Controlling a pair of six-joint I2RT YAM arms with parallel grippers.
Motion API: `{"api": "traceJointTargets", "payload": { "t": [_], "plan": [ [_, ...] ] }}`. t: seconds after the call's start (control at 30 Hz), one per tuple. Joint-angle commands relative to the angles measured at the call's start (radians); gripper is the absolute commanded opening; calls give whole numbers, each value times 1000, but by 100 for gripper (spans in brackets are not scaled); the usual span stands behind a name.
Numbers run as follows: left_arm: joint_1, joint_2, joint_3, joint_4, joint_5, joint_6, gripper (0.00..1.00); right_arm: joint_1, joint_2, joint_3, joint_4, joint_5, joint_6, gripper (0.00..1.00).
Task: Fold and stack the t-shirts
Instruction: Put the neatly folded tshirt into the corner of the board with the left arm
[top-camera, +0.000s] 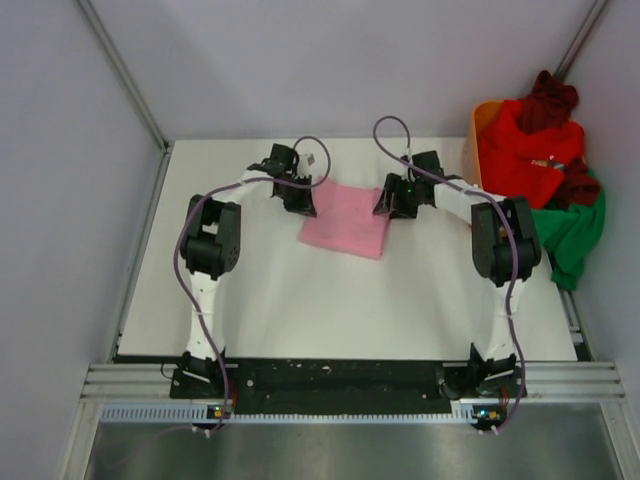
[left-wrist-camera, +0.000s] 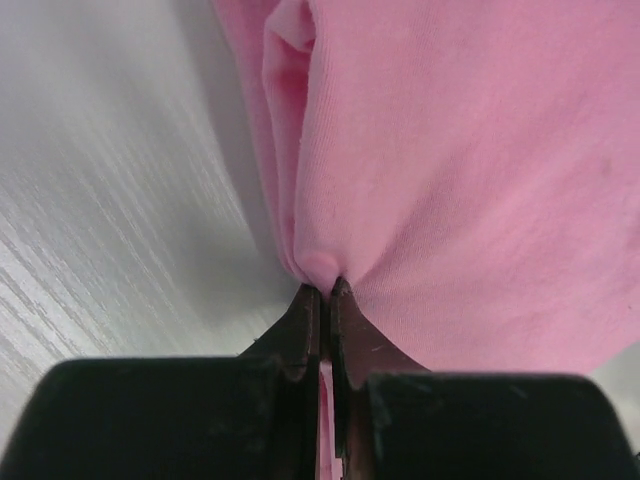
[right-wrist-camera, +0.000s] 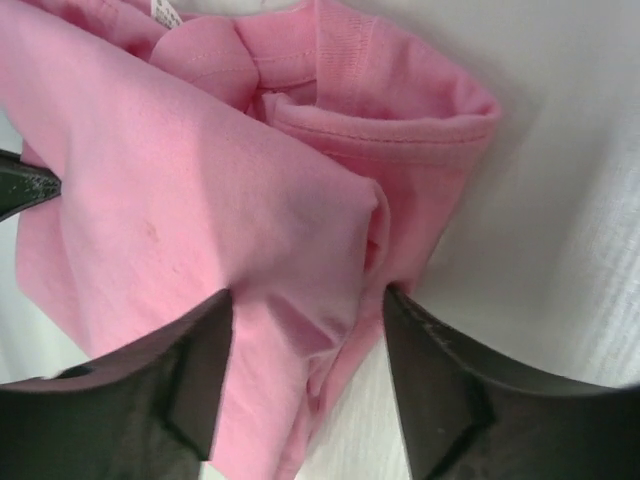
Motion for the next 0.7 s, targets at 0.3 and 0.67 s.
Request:
{"api": "traceJointTargets", "payload": {
  "t": [0.3, 0.67],
  "plan": [
    [184, -291, -335, -73, -77, 236, 0, -6, -350, -103, -139, 151, -206, 99],
    [465, -569, -649, -120, -333, 536, 0, 29, -469, -114, -211, 208, -308, 99]
  ]
}}
